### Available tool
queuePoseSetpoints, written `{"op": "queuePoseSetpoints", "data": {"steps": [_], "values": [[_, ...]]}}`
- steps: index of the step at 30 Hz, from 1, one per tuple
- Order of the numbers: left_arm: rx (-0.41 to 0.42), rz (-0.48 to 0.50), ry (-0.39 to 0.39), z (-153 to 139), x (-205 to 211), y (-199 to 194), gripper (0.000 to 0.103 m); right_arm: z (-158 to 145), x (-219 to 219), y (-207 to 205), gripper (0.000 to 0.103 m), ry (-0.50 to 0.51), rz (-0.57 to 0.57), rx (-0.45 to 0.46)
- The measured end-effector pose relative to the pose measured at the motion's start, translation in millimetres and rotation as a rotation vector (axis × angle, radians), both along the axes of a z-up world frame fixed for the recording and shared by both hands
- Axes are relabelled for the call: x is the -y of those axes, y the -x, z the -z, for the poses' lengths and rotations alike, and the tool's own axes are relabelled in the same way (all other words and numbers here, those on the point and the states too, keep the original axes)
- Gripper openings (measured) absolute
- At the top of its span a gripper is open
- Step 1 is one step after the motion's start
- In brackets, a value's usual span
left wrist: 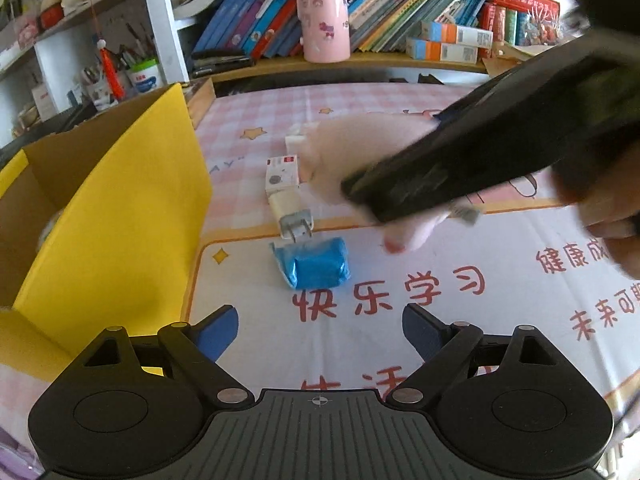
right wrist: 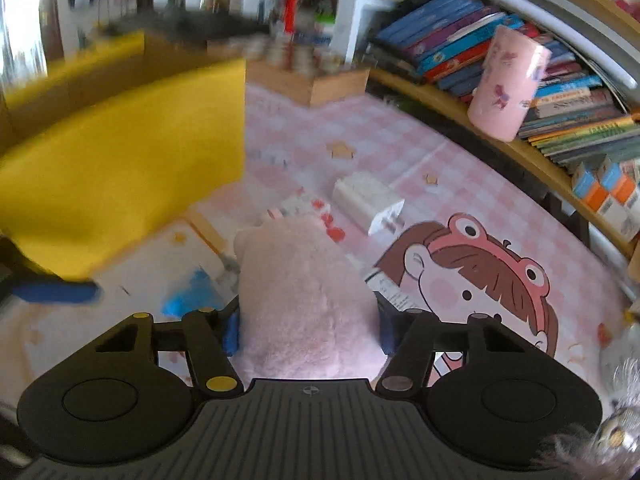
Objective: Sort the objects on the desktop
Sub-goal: 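Grasp the pink plush pig with the right gripper while the left gripper grasps the blue block, then carry the pig and blue block with both grippers over the yellow box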
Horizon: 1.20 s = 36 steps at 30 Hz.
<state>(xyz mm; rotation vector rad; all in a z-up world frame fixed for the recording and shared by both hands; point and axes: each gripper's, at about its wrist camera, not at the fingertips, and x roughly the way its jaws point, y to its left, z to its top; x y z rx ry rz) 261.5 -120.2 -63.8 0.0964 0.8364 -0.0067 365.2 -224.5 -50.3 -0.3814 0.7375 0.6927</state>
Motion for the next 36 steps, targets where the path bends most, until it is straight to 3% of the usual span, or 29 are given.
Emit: {"op": "queuePoseSetpoints", "data": {"steps": [7,14,16,18,22,24,27,36], "values": [[0.006,0.009,0.010,6,2,-16,0.087,-32,54,19,0.059,-0.159,0.258,-0.017],[0.025,-0.003,0.018,7,2,-25,0.087,-30,99,35,0.060,-0.127,0.398,-0.034],[0.029,-0.003,0.015,9,1,-28,0.084,-28,106,38,0.060,-0.115,0.416,-0.039],[0.020,-0.003,0.023,11,0,-34,0.074,-25,112,43,0.060,-0.112,0.427,-0.049],[0.020,-0.027,0.028,13,-3,-42,0.068,-21,112,50,0.060,-0.113,0.430,-0.064],[0.009,-0.048,0.043,15,-7,-46,0.051,-19,108,54,0.060,-0.110,0.422,-0.071],[0.013,-0.066,0.062,16,-11,-48,0.042,-16,102,59,0.060,-0.106,0.406,-0.082],[0.053,-0.045,0.106,-3,-14,-24,0.038,-12,95,65,0.060,-0.102,0.376,-0.091]]}}
